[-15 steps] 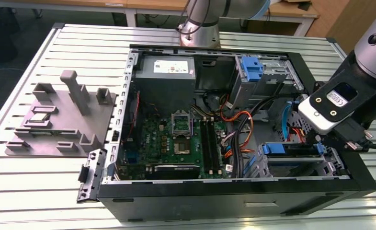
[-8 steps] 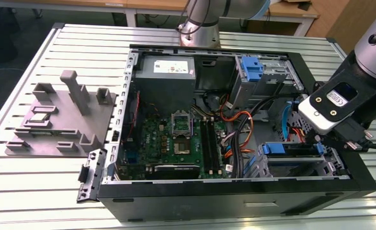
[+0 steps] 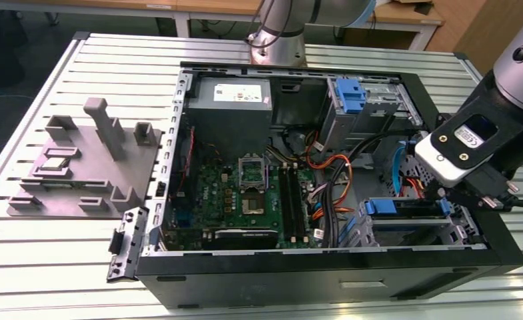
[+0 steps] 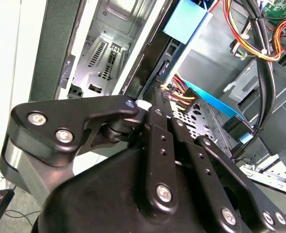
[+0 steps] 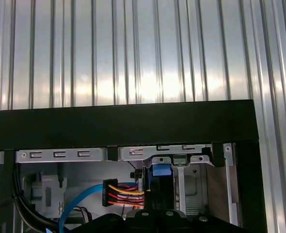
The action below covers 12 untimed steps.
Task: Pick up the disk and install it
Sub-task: 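Insert the second disk wire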
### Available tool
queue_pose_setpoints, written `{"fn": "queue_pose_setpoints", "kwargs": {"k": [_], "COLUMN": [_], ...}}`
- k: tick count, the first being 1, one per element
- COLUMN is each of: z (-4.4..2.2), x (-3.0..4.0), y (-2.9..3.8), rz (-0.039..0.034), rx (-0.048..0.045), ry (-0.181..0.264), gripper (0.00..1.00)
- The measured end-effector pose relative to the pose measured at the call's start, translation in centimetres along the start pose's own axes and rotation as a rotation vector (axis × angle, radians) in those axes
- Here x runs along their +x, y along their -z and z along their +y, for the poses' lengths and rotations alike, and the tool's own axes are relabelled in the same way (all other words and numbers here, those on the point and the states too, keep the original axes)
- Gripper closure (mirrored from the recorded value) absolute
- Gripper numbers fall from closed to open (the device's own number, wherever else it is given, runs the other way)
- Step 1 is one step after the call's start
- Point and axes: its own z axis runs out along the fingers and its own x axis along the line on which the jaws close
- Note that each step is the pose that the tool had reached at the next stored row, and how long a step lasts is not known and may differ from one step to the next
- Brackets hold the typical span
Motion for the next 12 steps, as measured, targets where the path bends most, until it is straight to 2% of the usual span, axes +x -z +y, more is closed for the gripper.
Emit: {"fn": "queue_pose_setpoints", "kwargs": {"k": [1,3,4,8,12], "z": [0.0,-0.01,-0.01,-0.2,-1.03], "x": [0.0,0.0,0.0,0.01,-0.03], "y": [0.0,0.0,0.0,0.01,0.09], "rz": [-0.0006,-0.0022,-0.0024,-0.0024,-0.0025], "rx": [0.0085,0.0326,0.0362,0.0364,0.0364], "ry": [0.0,-0.001,-0.001,-0.002,-0.001], "gripper": [0.9,0.9,0.9,0.9,0.9]}}
